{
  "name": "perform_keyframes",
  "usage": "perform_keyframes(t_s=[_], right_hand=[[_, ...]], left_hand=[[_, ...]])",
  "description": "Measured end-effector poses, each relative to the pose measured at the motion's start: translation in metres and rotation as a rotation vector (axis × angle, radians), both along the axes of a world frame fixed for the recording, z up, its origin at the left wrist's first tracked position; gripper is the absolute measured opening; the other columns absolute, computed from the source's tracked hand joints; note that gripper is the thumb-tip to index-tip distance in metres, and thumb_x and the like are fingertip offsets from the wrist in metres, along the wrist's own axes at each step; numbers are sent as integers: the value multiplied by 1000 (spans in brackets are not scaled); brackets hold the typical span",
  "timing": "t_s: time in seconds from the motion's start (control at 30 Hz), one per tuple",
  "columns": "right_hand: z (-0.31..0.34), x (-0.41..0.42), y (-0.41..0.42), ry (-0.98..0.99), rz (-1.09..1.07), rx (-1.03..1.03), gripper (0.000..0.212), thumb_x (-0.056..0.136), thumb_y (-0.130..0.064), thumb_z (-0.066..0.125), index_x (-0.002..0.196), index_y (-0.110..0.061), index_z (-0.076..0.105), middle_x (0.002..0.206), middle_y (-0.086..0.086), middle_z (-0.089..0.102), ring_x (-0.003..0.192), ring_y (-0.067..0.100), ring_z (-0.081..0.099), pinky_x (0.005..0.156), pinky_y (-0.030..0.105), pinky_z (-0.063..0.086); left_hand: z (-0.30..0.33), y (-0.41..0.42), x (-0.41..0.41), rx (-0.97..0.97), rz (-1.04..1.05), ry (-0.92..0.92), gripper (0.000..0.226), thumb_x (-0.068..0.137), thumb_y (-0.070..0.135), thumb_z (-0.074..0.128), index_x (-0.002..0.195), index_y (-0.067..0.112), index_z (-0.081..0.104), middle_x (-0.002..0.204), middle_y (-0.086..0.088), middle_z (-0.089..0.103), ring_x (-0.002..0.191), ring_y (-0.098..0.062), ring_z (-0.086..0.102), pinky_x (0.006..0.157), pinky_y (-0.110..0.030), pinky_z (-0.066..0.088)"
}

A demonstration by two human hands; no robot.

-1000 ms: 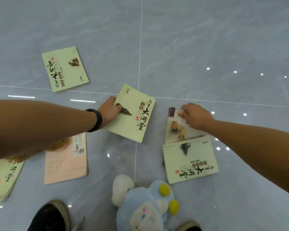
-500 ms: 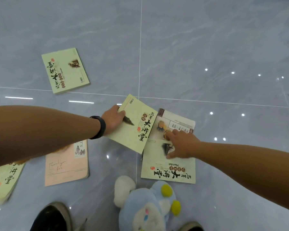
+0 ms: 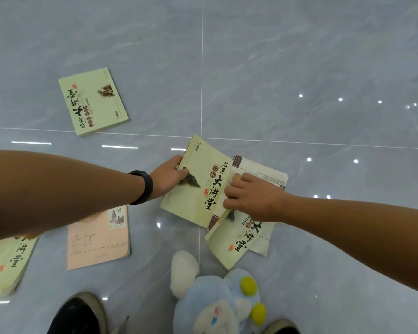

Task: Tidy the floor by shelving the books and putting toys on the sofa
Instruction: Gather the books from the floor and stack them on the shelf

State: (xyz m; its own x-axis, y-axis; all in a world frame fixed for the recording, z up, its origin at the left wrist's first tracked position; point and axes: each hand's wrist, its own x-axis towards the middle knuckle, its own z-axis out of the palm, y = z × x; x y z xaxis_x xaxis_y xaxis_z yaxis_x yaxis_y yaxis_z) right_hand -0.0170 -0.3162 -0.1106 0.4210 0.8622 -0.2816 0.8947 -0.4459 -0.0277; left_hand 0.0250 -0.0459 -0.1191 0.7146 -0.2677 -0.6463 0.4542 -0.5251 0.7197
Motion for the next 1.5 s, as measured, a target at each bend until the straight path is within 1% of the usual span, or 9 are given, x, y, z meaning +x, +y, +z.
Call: perform_keyframes(t_s=[0.27, 0.47, 0.6, 0.7, 0.83, 1.03, 1.27, 1.37, 1.5], right_hand=[[4, 13, 34, -278, -212, 212, 40, 70, -8, 69, 106, -21, 61, 98, -1, 55, 93, 26, 49, 81, 41, 34], [2, 23, 36, -255, -530, 327, 27, 90, -35, 69, 114, -27, 59, 111, -3, 56, 97, 26, 48, 83, 41, 34], [5, 27, 32, 77, -1257, 416, 53, 92, -55, 62, 133, -26, 45, 134, 1, 41, 120, 23, 40, 99, 40, 35], [0, 23, 28, 633, -1789, 631, 80, 85, -64, 66, 145, -25, 30, 144, 5, 41, 125, 26, 51, 103, 47, 47], [-2, 2, 32, 1375, -1778, 824, 43, 95, -45, 66, 131, -24, 57, 114, 2, 75, 104, 25, 72, 88, 48, 59], [-12, -15, 15, 859, -1832, 782, 31, 106, -41, 45, 122, -19, 60, 104, 2, 75, 90, 22, 74, 81, 43, 60], [-32, -61, -47, 554, -2052, 485, 43, 106, -39, 40, 135, -8, 49, 119, 12, 63, 87, 24, 65, 85, 42, 54], [-31, -65, -51, 503, -2148, 172, 57, 102, -43, 46, 142, -5, 37, 138, 18, 40, 116, 38, 52, 104, 48, 43], [-26, -50, -30, 618, -2171, 223, 71, 96, -47, 57, 146, -10, 23, 143, 14, 28, 125, 37, 40, 97, 48, 45]], left_hand=[[6, -20, -20, -211, -79, -36, 71, 80, 63, 71, 135, 33, 40, 119, 12, 66, 106, -8, 67, 90, -31, 56], [1, -15, -34, 30, -353, -137, 59, 89, 36, 74, 137, 35, 41, 121, 11, 66, 107, -13, 65, 97, -39, 54], [-1, -18, -34, -24, -67, -49, 38, 98, 25, 63, 131, 31, 46, 121, 6, 66, 107, -15, 65, 97, -40, 54], [3, -26, -33, -139, 225, -5, 32, 100, 18, 58, 129, 26, 48, 118, 4, 66, 106, -18, 64, 93, -39, 54], [9, -37, -27, -243, 384, 85, 26, 104, 19, 51, 130, 23, 52, 123, -2, 67, 108, -22, 65, 94, -42, 54], [10, -39, -39, -85, -78, 363, 23, 107, 39, 39, 117, 24, 54, 100, -3, 70, 77, -18, 67, 62, -28, 55], [-23, -18, -41, 116, -233, 285, 33, 97, 17, 52, 129, 22, 50, 108, -6, 63, 81, -23, 62, 66, -31, 51], [-28, -6, -38, 134, -217, 226, 24, 98, 21, 52, 122, 26, 53, 111, -3, 61, 86, -21, 63, 68, -27, 53], [-22, 22, -26, 288, -308, -39, 26, 101, 24, 50, 127, 24, 53, 117, 2, 59, 102, -21, 60, 86, -29, 47]])
